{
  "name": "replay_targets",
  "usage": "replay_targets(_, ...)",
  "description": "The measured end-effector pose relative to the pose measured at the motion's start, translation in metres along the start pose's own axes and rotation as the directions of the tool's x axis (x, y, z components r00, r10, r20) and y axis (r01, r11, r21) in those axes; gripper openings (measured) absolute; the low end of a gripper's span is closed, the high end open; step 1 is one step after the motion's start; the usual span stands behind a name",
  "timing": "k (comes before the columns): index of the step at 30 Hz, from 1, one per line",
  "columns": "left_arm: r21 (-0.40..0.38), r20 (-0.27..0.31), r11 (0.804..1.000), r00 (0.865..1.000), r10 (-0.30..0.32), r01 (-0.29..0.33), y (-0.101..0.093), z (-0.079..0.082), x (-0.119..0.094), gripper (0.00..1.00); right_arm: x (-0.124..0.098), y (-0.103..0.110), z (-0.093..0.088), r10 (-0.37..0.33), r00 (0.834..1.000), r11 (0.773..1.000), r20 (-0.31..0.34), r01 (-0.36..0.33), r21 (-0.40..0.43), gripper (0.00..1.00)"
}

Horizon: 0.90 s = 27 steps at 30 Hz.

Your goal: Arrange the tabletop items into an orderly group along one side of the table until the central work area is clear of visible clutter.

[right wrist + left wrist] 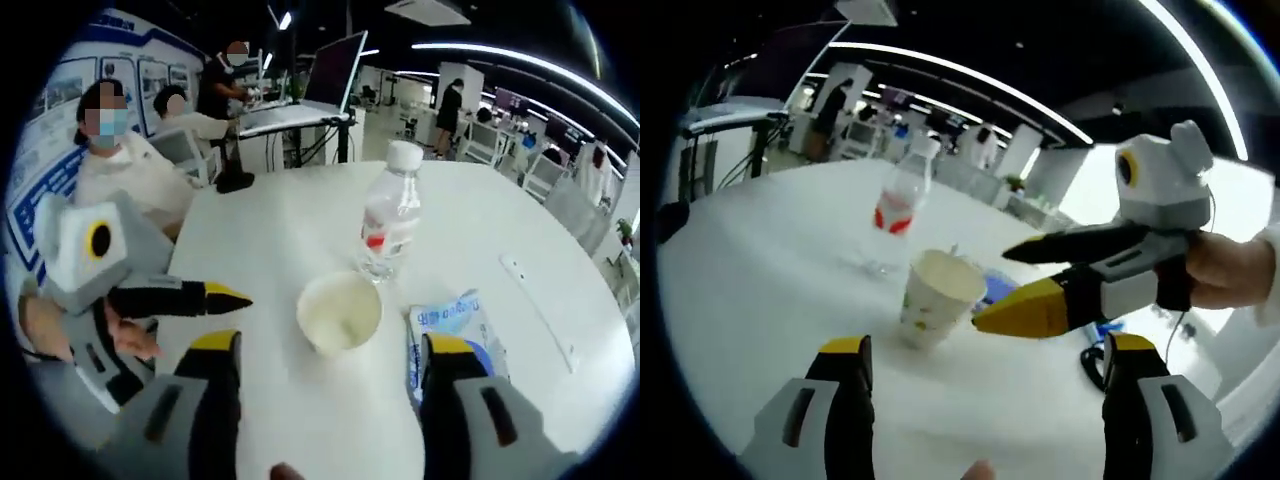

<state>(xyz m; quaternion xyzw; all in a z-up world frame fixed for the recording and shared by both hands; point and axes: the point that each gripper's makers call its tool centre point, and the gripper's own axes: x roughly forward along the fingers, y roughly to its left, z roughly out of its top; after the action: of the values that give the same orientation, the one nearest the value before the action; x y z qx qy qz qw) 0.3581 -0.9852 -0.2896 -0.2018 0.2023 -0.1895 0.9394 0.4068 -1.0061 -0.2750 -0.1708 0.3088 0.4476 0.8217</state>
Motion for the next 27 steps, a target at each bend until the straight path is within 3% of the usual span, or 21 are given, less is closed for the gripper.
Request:
replay_targets(7, 0.022, 0.006, 1.000, 1.000, -0.012, 0.012, -0.009, -0.001, -0.006, 0.90, -0.021, -0.014, 0.001, -0.041, 0.998, 0.996, 0.045, 0.037, 0.087, 0.72)
replay_targets(15, 0.077, -0.089, 0.996, 0.996, -0.030, 0.037, -0.020, -0.021, -0.005, 0.90, -0.047, -0.029, -0.009, -0.093, 0.993, 0.983, 0.079, 0.079, 0.164, 0.72)
replay_targets(27, 0.112, -0.184, 0.991, 0.981, -0.056, 0.078, -0.033, -0.040, -0.009, 0.90, -0.100, -0.051, -0.059, -0.180, 0.980, 0.944, 0.089, 0.146, 0.297, 0.71)
